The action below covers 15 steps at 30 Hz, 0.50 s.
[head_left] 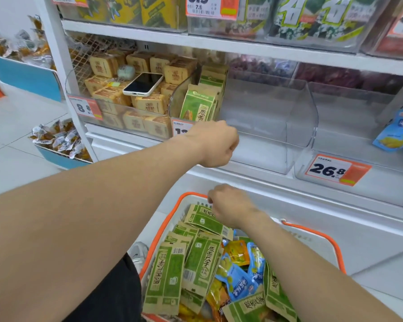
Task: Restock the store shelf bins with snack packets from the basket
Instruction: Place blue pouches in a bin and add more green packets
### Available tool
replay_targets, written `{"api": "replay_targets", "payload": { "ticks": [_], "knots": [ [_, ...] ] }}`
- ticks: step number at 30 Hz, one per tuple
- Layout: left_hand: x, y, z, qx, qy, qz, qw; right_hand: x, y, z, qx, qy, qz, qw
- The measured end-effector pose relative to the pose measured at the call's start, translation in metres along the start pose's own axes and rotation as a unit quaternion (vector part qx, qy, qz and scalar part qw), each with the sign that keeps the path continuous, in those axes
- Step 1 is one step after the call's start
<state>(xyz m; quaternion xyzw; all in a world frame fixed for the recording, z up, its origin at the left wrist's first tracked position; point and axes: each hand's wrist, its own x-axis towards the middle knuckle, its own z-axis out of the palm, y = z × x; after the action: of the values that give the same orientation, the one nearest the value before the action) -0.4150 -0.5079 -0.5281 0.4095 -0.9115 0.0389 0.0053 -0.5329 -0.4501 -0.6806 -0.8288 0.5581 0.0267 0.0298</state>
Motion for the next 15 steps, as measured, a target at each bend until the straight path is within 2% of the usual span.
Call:
{"api": "replay_targets", "payload": {
  "ticks": [4,7,9,15],
  "knots": [
    [0.007,0.004,0.013,-0.032,-0.144,0.035,0.988,-0.011,-0.01,0.039,0.012,-0.21,0.007,0.978],
    [0.012,0.003,0.021,-0.013,-0.184,0.029,0.982,-0.017,-0.012,0.056,0.064,-0.309,0.021,0.949],
    [0.016,0.006,0.022,-0.007,-0.189,0.028,0.982,-0.016,-0.016,0.061,0.088,-0.333,0.019,0.939],
    [0.025,0.007,0.023,-0.019,-0.197,0.02,0.98,-0.009,-0.016,0.063,0.075,-0.307,-0.012,0.949]
  ]
}}
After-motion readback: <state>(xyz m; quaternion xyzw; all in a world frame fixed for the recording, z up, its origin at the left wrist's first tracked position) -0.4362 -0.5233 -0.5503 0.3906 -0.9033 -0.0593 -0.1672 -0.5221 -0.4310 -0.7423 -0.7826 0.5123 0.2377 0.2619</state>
